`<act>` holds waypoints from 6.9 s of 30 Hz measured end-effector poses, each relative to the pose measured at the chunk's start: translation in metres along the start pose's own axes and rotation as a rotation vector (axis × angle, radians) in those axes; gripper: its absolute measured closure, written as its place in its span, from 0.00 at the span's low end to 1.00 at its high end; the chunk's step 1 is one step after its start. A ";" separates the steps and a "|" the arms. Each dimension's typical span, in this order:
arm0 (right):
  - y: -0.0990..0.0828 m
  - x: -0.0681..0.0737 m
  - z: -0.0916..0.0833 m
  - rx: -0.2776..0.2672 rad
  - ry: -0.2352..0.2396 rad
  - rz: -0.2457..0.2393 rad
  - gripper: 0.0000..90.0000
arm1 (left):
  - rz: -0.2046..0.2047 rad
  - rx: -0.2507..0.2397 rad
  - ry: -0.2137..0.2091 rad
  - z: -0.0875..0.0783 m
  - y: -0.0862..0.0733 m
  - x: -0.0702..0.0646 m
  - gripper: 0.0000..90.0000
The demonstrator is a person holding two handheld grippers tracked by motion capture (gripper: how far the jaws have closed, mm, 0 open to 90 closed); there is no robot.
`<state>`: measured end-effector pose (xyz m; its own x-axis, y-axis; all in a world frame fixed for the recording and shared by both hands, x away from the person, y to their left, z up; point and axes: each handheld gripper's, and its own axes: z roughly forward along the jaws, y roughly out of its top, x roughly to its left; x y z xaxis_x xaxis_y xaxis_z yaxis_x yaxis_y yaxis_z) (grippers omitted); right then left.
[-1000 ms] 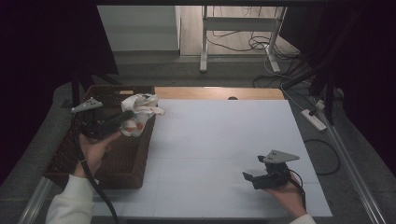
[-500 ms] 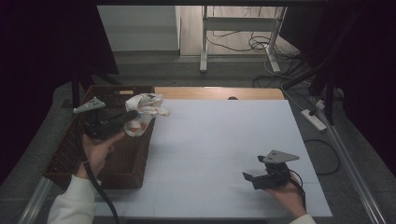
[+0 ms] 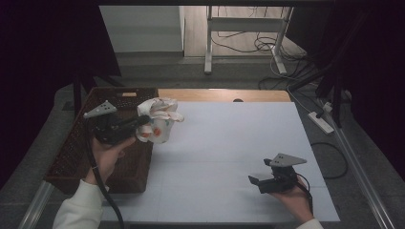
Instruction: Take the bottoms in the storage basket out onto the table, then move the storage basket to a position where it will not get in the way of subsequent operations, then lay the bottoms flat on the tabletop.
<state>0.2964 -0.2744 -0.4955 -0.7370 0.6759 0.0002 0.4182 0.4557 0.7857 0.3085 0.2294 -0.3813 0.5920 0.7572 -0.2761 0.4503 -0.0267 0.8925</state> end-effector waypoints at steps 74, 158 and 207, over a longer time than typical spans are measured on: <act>0.000 0.000 0.000 -0.002 0.005 -0.001 0.11 | 0.068 0.155 -0.185 0.087 -0.020 -0.070 0.90; 0.001 -0.003 -0.009 -0.053 0.008 0.027 0.11 | 0.151 0.293 -0.222 0.095 -0.070 -0.094 0.15; 0.017 0.015 -0.003 -0.095 0.072 -0.019 0.17 | 0.142 0.254 -0.128 0.082 -0.075 -0.080 0.15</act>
<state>0.2908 -0.2590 -0.4804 -0.7819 0.6228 0.0261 0.3538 0.4089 0.8412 0.2819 0.1169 -0.4556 0.7326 0.6466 -0.2124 0.5006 -0.3004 0.8119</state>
